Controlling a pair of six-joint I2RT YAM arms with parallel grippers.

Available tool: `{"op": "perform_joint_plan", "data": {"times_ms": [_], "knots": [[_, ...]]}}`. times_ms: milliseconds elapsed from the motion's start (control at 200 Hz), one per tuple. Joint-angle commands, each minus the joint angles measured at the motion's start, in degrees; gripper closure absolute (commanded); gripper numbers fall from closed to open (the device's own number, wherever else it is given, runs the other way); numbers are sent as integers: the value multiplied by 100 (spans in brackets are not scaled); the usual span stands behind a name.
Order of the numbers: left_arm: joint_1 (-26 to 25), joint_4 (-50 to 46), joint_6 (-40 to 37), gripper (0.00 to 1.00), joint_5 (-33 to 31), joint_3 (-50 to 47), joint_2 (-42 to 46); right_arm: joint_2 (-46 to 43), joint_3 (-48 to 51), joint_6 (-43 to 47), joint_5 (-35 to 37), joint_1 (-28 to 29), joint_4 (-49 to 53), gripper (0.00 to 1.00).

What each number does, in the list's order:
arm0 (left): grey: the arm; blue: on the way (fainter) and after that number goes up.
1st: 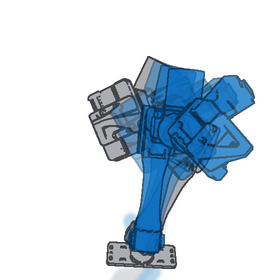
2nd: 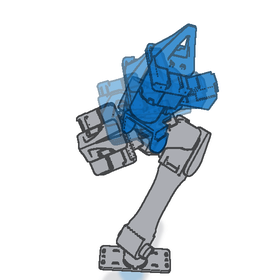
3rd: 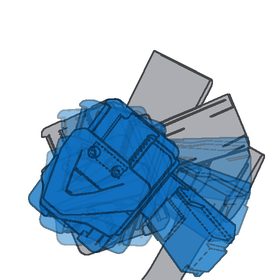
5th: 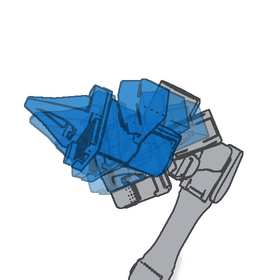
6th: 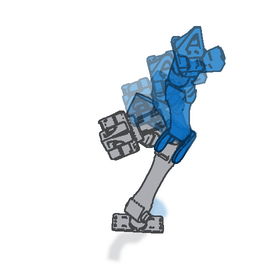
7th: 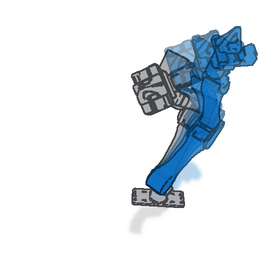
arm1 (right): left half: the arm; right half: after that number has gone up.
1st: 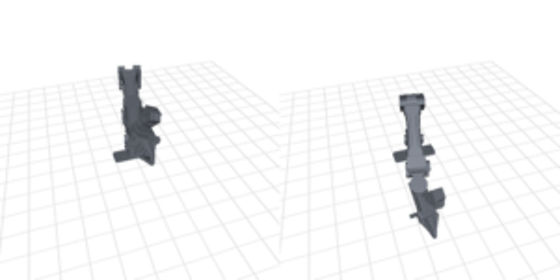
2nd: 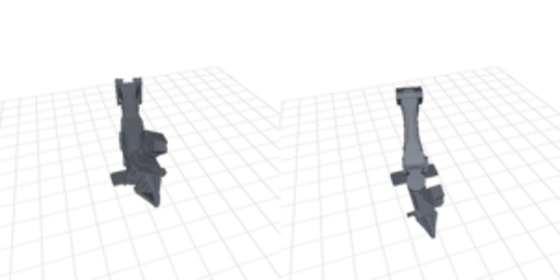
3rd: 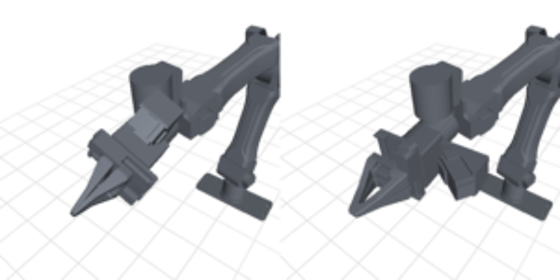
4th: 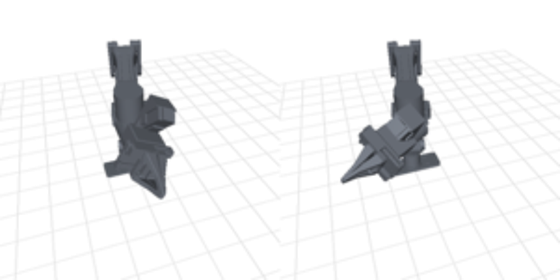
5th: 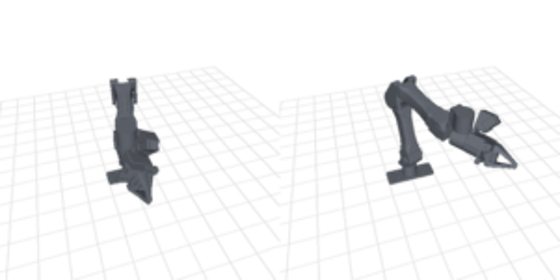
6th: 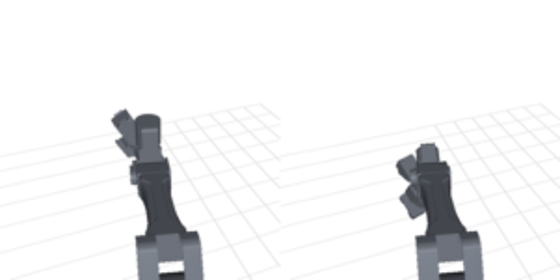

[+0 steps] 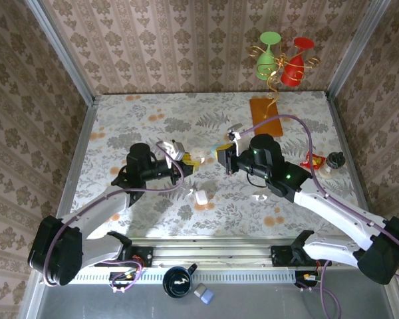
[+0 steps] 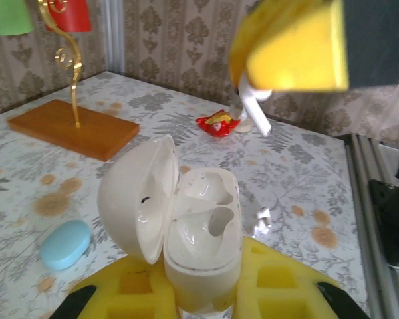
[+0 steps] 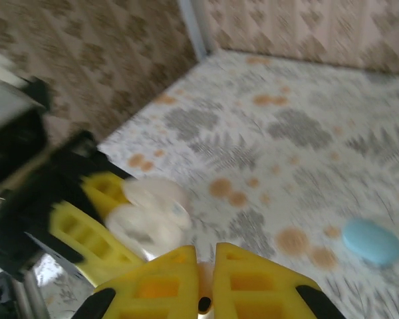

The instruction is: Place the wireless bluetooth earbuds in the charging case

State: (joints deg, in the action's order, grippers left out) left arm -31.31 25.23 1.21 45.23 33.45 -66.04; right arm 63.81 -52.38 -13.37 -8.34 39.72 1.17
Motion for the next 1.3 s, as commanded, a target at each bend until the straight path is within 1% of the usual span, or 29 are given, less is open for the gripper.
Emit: {"op": "perform_joint_plan", "data": {"times_ms": [0,105,260,380,525,700,1015,1085,1295], "knots": [[-141,-27,-145,90,388,271,-53,1,-133,721,-636,152,-633,93],[-206,-43,-170,90,442,320,-68,170,-400,991,-766,268,-526,92],[-250,-45,-235,90,479,320,-41,391,-519,1064,-1002,378,-638,93],[-253,-69,-192,90,475,337,-6,481,-497,1068,-1001,399,-627,93],[-251,-61,-133,90,560,356,45,535,-438,1114,-851,399,-551,93],[-253,-48,-122,90,513,342,169,545,-318,1119,-733,397,-615,93],[-243,120,128,90,462,355,263,567,-126,1095,-732,388,-714,94],[-239,201,200,90,366,332,297,541,-82,1084,-740,389,-764,94],[-223,587,528,90,-383,206,458,483,5,1047,-617,396,-732,92]]}}
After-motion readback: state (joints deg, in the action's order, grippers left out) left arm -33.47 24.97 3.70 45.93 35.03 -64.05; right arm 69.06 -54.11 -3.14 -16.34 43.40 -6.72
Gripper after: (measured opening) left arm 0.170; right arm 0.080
